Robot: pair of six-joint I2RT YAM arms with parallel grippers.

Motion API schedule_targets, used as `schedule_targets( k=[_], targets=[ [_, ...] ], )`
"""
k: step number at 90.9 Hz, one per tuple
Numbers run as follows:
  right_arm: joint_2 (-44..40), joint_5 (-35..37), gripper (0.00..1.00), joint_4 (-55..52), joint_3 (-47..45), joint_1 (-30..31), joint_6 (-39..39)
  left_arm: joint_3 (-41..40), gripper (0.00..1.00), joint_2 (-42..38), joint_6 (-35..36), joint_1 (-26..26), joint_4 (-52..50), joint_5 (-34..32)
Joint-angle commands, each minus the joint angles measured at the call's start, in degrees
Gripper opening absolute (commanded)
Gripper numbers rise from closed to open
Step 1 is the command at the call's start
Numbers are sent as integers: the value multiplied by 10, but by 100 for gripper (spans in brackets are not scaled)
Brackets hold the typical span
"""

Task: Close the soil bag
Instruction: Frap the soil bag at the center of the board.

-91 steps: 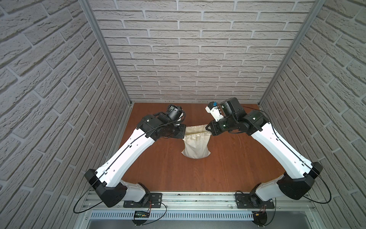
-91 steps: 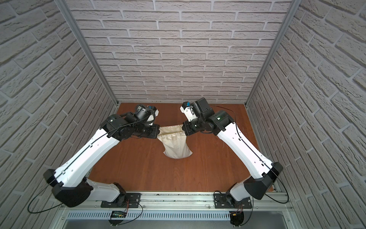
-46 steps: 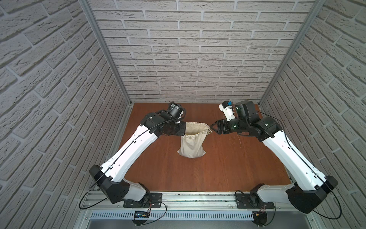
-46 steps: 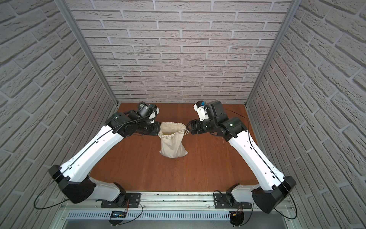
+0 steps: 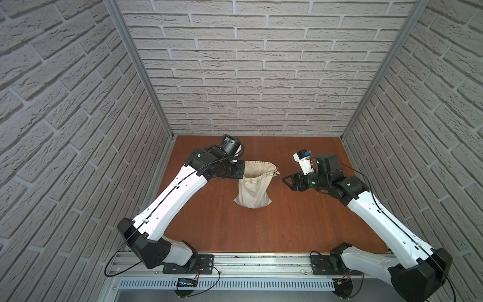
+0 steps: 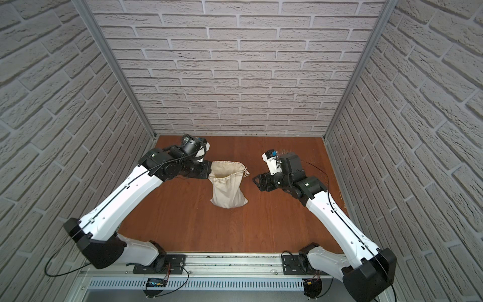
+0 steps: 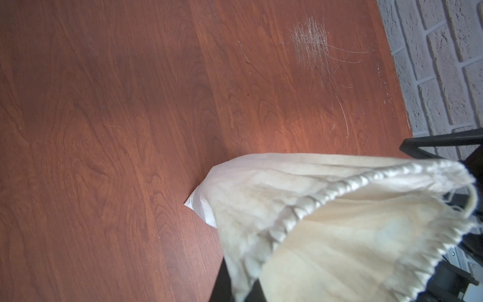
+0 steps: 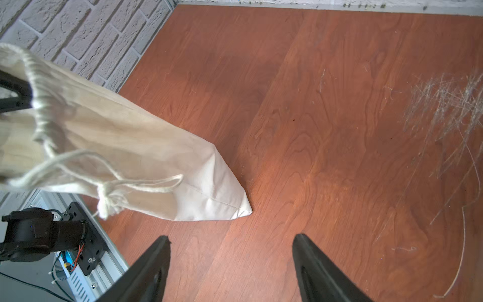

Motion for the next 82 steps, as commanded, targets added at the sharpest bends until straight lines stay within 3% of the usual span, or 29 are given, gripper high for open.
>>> schedule_targets(
  k=[1,47,82],
  targets=[
    [3,-55,75,88,-7,-1,-36,-9,0,-16,5,5,13,6],
    [56,-91,66,166,-23,22,-117,-5,0,-23,1,5,14,9],
    [-11,-85,65,222,-108,42,-115,-6,0,-23,0,5,15,12]
  ],
)
